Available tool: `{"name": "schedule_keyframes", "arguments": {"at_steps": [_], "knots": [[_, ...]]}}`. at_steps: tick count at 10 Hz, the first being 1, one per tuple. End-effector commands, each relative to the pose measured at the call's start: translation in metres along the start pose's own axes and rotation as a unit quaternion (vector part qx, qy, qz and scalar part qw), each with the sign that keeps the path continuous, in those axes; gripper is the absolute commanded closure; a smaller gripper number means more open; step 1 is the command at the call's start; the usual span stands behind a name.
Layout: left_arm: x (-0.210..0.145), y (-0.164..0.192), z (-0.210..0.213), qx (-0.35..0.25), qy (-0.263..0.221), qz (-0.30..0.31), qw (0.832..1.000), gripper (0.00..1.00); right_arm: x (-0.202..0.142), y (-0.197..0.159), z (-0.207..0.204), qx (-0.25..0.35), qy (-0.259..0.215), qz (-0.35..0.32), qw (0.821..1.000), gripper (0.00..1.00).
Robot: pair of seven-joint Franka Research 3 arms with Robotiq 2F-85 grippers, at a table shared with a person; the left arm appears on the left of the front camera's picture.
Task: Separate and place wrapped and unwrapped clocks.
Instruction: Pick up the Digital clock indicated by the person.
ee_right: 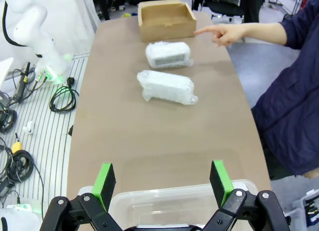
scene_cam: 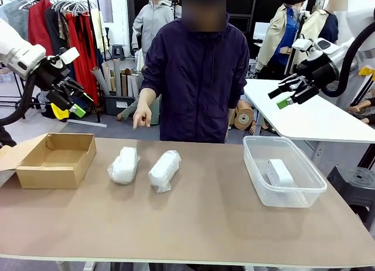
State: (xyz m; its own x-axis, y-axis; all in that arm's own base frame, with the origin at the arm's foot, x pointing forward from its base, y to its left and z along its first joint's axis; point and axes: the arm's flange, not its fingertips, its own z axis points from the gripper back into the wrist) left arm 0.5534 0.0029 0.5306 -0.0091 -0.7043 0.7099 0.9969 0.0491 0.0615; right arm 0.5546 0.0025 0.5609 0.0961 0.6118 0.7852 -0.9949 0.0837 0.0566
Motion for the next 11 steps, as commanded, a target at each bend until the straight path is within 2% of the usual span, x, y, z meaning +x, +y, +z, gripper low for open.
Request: {"name": "schedule_keyframes", "arguments": {"at_steps": [1,11], "knots": [[0.0006,-0.0030,0.0001,0.004,0.001,0.001,1.000,0.00,0.0020,0.0017,0.0013,-0.001,0.000,0.003,1.000,0.00],[0.0006,-0.0030,0.0001,0.004,0.001,0.001,1.000,0.00,0.0020,0.0017,0.0013,-0.001,0.000,0.003,1.000,0.00]]}}
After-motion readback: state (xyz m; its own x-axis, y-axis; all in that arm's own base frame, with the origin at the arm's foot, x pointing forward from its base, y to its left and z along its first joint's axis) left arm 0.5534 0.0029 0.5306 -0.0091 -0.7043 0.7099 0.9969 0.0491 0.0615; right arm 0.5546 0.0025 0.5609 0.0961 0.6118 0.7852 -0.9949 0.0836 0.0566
